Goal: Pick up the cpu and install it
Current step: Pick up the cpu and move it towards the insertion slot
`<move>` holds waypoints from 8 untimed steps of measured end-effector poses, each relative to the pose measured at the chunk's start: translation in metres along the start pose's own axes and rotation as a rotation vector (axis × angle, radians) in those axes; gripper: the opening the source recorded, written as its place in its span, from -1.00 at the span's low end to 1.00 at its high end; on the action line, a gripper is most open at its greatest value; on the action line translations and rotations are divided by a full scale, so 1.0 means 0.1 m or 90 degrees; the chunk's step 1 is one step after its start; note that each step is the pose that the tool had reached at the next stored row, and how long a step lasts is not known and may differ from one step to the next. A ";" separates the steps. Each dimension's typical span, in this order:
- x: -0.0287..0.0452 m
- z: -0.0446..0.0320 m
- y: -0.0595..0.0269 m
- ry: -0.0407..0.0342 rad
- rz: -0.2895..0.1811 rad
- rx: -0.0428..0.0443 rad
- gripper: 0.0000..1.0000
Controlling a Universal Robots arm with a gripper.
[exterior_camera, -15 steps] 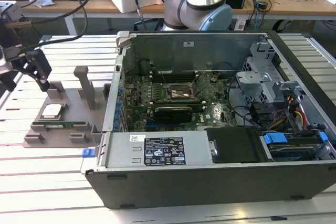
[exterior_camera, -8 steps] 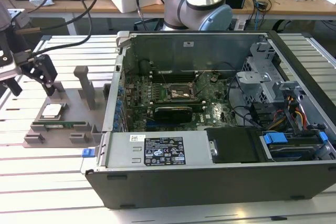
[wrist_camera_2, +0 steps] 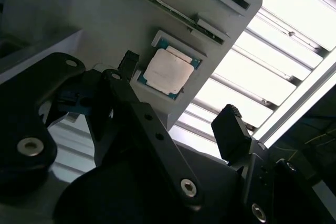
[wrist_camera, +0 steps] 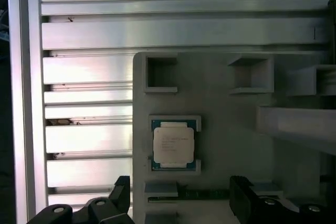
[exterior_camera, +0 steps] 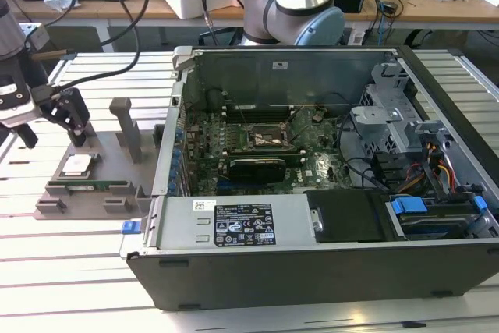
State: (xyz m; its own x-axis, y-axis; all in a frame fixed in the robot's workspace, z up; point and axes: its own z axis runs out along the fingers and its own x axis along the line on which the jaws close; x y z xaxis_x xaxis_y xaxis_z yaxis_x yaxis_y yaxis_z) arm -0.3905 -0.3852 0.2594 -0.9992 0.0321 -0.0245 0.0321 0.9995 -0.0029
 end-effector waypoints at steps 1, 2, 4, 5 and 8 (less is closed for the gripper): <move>0.000 0.016 0.000 0.0000 0.000 0.0000 0.68; 0.001 0.032 0.000 0.0000 0.000 0.0000 0.68; 0.001 0.058 0.000 -0.0001 0.000 0.0000 0.68; 0.002 0.066 0.000 0.0000 0.000 0.0000 0.68; 0.002 0.098 0.000 0.0000 0.000 0.0000 0.68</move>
State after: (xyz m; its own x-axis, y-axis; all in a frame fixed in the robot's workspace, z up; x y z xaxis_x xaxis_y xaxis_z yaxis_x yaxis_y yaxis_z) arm -0.3905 -0.3852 0.2496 -0.9992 0.0321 -0.0246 0.0322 0.9995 -0.0029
